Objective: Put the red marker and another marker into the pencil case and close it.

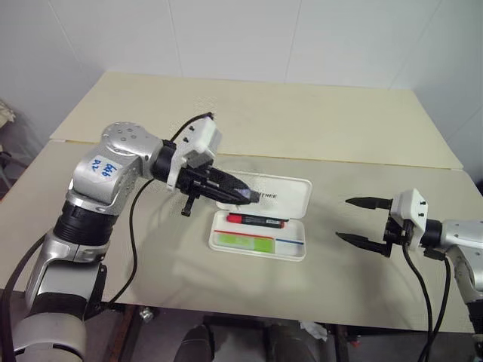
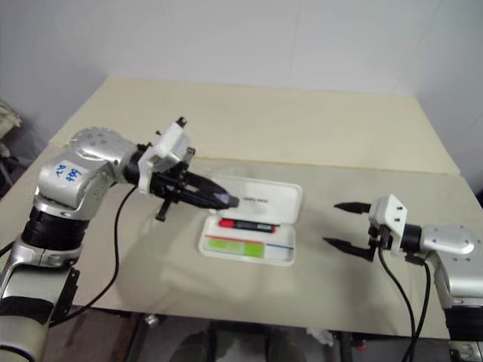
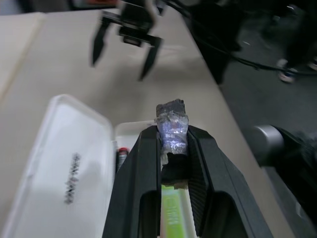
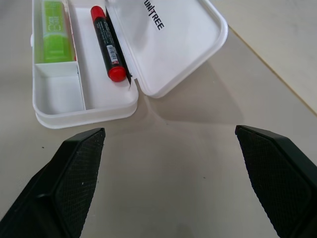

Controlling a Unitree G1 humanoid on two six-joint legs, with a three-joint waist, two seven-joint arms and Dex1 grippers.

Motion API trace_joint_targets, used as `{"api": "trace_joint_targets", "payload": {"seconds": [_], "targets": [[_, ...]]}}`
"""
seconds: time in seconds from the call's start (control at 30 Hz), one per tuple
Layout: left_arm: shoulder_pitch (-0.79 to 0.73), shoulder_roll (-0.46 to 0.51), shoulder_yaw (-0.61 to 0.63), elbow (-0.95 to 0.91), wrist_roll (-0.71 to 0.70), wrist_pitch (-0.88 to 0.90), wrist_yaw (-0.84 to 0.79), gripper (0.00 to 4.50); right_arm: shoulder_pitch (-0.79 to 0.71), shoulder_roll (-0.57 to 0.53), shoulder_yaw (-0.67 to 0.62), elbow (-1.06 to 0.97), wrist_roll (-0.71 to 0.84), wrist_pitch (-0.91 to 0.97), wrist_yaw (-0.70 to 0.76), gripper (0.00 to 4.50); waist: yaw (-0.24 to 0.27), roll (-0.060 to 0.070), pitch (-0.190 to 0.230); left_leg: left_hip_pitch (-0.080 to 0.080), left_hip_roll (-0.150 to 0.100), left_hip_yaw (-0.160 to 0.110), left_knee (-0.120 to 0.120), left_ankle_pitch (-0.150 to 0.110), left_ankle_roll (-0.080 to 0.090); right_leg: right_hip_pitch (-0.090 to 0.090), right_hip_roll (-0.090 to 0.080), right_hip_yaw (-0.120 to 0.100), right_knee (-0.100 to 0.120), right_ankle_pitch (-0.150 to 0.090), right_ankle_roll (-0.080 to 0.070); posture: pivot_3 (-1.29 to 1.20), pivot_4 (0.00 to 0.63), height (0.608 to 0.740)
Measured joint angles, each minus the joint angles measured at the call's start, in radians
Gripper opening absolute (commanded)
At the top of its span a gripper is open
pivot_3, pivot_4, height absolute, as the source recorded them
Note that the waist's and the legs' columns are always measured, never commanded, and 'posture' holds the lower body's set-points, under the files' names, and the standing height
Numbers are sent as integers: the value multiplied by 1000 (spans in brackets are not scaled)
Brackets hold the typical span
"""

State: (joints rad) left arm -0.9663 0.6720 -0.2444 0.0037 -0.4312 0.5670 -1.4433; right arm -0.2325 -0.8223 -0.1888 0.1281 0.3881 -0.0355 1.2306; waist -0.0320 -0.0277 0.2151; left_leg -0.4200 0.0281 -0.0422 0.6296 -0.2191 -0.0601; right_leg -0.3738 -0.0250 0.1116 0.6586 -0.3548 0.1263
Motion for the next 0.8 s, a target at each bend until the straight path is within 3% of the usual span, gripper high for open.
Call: {"api": "trace_joint_targets", "payload": {"seconds": [0.13,0.43,0.8], "targets": [[-7,-89,-55,92,51,-42,5,370,35,0,-17,-43,6,18,-24,4500,4,0,0,-1,0,-1,1,0,1,0,0,0,0,0,0,0,150,740],[-5,-223,-157,102,109,-64,24,370,88,0,-19,-112,17,47,-76,4500,2,0,0,-1,0,-1,1,0,1,0,0,0,0,0,0,0,150,740],[1,-306,-247,267,250,-109,93,370,154,0,-81,-162,65,62,-73,4500,4,0,0,-1,-1,-1,0,0,1,0,0,0,0,0,0,0,150,740]]}}
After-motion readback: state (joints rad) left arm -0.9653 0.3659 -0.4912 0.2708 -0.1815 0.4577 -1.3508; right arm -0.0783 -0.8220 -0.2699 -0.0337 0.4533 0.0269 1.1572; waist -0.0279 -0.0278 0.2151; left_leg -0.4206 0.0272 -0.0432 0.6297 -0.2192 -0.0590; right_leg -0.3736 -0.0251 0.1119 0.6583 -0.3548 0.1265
